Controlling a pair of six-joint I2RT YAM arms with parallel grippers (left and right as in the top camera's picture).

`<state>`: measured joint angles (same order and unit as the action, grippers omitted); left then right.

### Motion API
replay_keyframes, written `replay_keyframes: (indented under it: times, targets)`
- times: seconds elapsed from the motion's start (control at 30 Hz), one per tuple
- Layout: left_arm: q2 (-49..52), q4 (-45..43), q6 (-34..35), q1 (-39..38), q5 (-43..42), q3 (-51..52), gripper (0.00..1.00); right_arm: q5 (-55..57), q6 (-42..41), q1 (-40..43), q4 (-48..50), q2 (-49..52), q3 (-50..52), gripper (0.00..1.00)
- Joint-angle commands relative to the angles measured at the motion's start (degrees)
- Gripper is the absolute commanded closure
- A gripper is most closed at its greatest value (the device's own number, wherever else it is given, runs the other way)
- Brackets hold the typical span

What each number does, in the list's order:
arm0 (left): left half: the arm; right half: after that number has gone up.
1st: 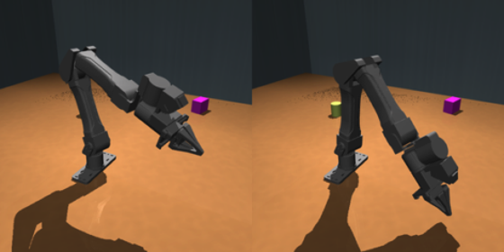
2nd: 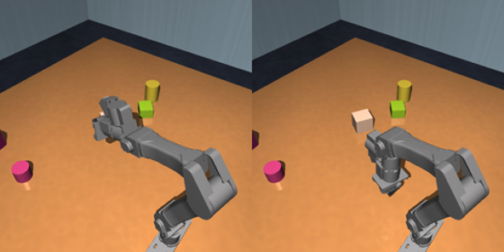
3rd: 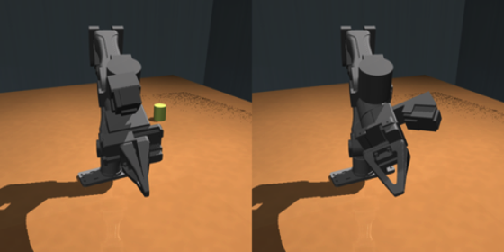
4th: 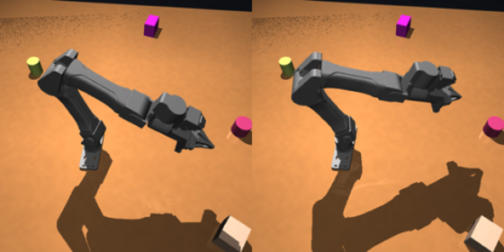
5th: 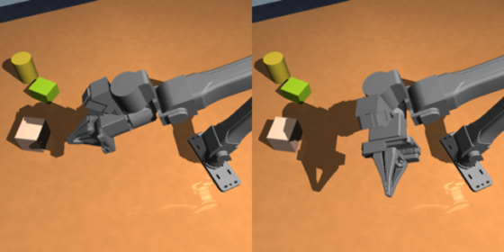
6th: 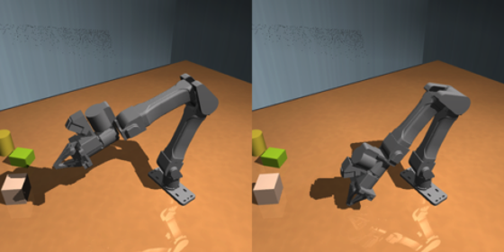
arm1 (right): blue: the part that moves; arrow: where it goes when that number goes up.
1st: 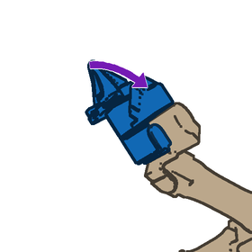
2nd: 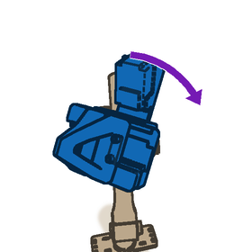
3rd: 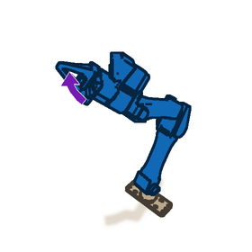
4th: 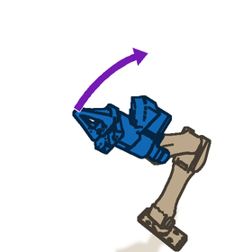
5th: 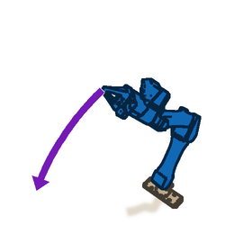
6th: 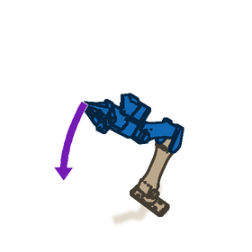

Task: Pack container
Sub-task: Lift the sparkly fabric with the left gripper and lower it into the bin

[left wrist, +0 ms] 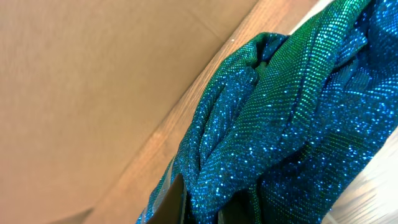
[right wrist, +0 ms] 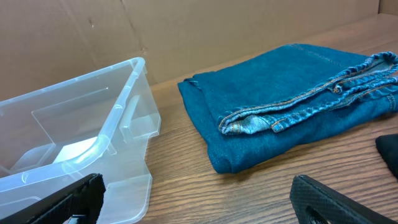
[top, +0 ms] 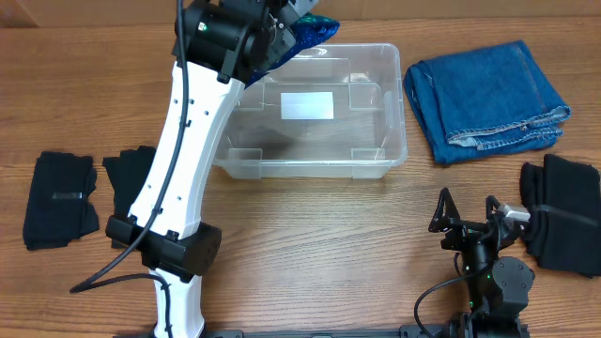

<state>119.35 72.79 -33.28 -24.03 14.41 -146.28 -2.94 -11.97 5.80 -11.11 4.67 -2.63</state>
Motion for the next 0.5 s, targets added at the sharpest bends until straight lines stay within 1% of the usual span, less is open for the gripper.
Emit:
replay_keyframes:
  times: [0.0,0.1,0.2,0.23,0.3,0.37,0.47]
  targets:
    - [3.2,-0.7,-11.3,-1.7,1.2,-0.1,0.96,0.1,0.0,-0.3,-0.1,-0.3,-0.7,0.0]
    - [7.6,-0.6,-13.1,-1.7,2.6,-0.1,0.96,0.1,0.0,-0.3,-0.1,-0.3,-0.7,0.0]
    - [12.6,-1.0,-19.1,-1.7,4.2,-0.1,0.96,0.1,0.0,-0.3,-0.1,-0.3,-0.7,0.0]
    - [14.4,-1.8,-20.8,-1.7,4.2,-0.1,0.96,0.1,0.0,-0.3,-0.1,-0.3,-0.7,0.0]
    - [16.2,-3.9,-21.7,-1.5,4.2,-0.1,0.96,0.1,0.0,-0.3,-0.1,-0.3,-0.7,0.0]
    - [18.6,-6.1,-24.9,-1.5,4.5,-0.1,0.96,0.1,0.0,-0.3,-0.1,-0.3,-0.7,0.0]
    - [22.0,-8.6,-25.5,-1.5,5.7,-0.1,0.96,0.1,0.0,-0.3,-0.1,-0.3,-0.7,0.0]
